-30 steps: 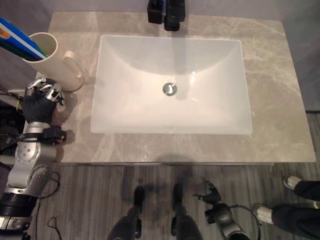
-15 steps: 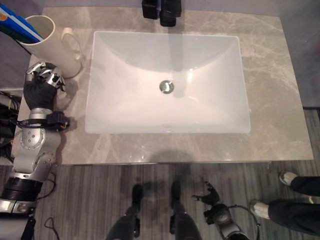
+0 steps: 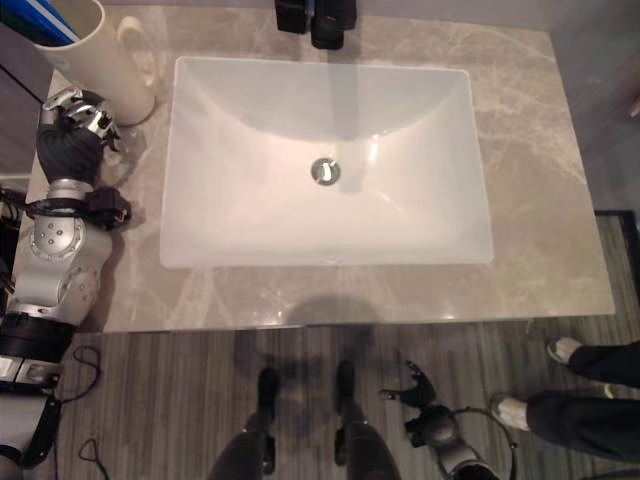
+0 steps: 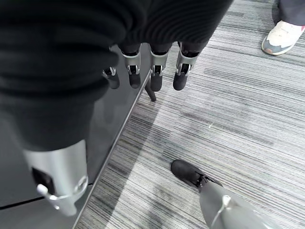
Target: Put brush and paste in cup on sink, flatten towel.
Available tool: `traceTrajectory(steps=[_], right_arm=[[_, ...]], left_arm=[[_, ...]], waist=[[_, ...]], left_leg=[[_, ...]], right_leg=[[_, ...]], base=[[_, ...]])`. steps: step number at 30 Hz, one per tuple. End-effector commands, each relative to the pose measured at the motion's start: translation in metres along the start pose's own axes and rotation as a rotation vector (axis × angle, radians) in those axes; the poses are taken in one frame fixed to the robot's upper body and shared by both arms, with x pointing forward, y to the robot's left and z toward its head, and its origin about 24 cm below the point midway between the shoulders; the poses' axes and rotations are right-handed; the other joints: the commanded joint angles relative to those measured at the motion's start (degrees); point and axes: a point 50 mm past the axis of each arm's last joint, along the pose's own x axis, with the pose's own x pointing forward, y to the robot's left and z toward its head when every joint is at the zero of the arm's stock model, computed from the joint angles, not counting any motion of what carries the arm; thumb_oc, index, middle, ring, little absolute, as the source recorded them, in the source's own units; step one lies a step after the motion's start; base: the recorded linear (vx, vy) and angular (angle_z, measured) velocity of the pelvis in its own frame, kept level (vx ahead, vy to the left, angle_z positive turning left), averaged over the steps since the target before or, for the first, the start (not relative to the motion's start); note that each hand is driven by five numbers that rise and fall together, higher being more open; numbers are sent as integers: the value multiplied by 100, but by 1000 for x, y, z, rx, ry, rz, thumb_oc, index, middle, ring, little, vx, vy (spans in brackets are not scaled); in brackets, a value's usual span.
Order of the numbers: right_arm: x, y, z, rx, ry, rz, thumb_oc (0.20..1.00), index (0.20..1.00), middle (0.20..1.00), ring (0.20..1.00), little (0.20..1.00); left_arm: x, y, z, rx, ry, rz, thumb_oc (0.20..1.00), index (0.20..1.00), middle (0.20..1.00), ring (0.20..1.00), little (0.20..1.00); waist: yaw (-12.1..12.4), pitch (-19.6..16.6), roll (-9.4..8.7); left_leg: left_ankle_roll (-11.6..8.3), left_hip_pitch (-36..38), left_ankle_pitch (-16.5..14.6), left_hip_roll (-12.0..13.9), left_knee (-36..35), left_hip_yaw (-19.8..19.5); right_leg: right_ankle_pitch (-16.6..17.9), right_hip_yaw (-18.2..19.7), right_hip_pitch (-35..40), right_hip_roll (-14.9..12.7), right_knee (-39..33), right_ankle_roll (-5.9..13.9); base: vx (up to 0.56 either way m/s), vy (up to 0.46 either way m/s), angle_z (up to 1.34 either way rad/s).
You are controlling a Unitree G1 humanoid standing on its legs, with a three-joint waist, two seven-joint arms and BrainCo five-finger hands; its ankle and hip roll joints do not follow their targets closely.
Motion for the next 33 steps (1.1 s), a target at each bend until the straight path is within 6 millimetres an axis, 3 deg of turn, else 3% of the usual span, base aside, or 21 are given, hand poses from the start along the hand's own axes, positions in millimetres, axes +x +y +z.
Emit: traceTrajectory(steps=[1, 21, 33], right_arm=[[-2, -7, -1, -17, -17, -3, 1000, 1000, 1000, 1000, 1000], [-2, -8, -2, -17, -20, 7, 1000, 1000, 1000, 1000, 1000], [-2, -6, 1, -12, -36, 25, 1000, 1000, 1000, 1000, 1000]], left_arm=[[15, 4, 17, 28, -59, 20, 200, 200, 200, 200, 200], [63, 33, 43, 181, -41, 168, 200, 200, 200, 200, 200], [86, 33, 64, 239, -47, 214, 200, 200, 200, 200, 200]], waist=[[31, -16, 19], [-124, -27, 19], [-229, 50, 0]], left_leg=[[-178, 149, -118, 259, 8, -60], [-197, 85, -103, 294, 8, -11], [-212, -79, -48, 291, 8, 26]], right_leg=[[-83, -166, 210, -484, -7, 463], [-46, -137, 117, -467, -7, 499], [38, -95, -65, -445, -7, 535]], base=[[0, 0, 0], [0, 0, 0], [0, 0, 0]])
